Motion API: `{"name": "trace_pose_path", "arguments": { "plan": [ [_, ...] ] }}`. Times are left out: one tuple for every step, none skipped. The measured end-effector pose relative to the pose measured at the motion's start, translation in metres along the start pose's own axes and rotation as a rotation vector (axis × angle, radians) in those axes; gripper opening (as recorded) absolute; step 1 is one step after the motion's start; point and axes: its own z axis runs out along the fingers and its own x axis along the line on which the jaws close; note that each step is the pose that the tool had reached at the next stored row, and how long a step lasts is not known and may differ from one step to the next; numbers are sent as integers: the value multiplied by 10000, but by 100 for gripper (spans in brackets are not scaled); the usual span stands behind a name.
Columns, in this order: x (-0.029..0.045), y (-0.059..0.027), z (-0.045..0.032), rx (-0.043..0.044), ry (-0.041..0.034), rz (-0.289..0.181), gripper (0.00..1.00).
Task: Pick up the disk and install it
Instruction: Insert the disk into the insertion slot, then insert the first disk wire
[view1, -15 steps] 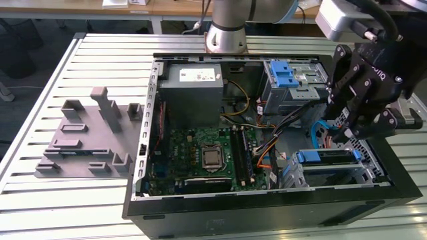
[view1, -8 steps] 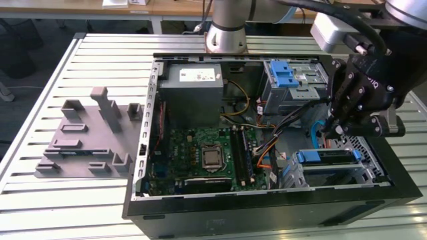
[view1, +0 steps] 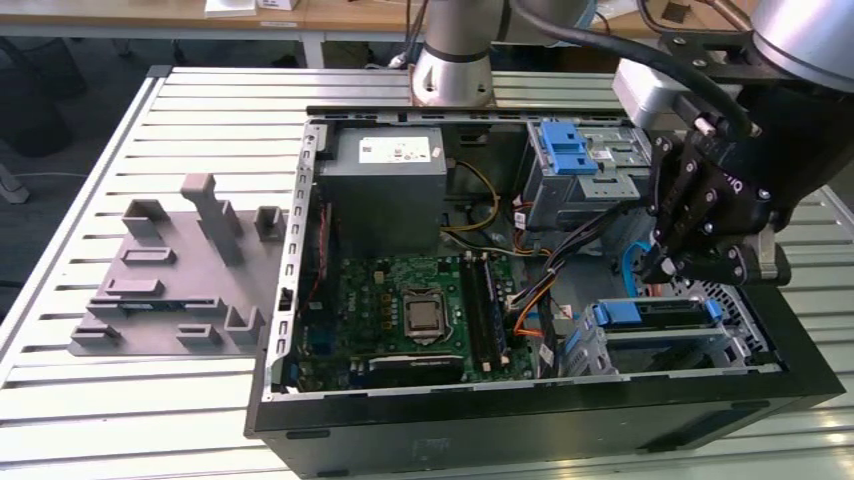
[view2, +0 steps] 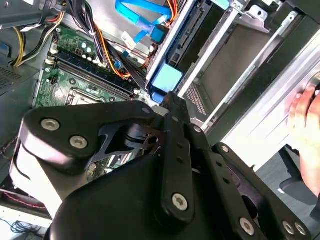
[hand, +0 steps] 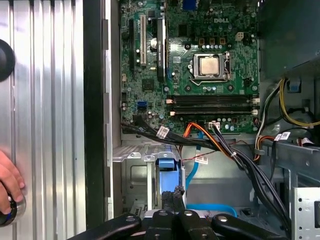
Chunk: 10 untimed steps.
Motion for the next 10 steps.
{"name": "trace_pose_path", "arguments": {
  "plan": [
    [0, 0, 10, 0, 1, 0, 11],
    [0, 0, 18, 0, 2, 0, 11],
    [0, 0, 25, 0, 1, 0, 11],
    [0, 0, 32, 0, 1, 0, 11],
    [0, 0, 38, 0, 1, -1, 11],
    [-1, 0, 44, 0, 2, 0, 11],
    [-1, 0, 50, 0, 2, 0, 11],
    [-1, 0, 55, 0, 1, 0, 11],
    [-1, -1, 60, 0, 1, 0, 11],
    [-1, -1, 63, 0, 1, 1, 11]
  ]
}}
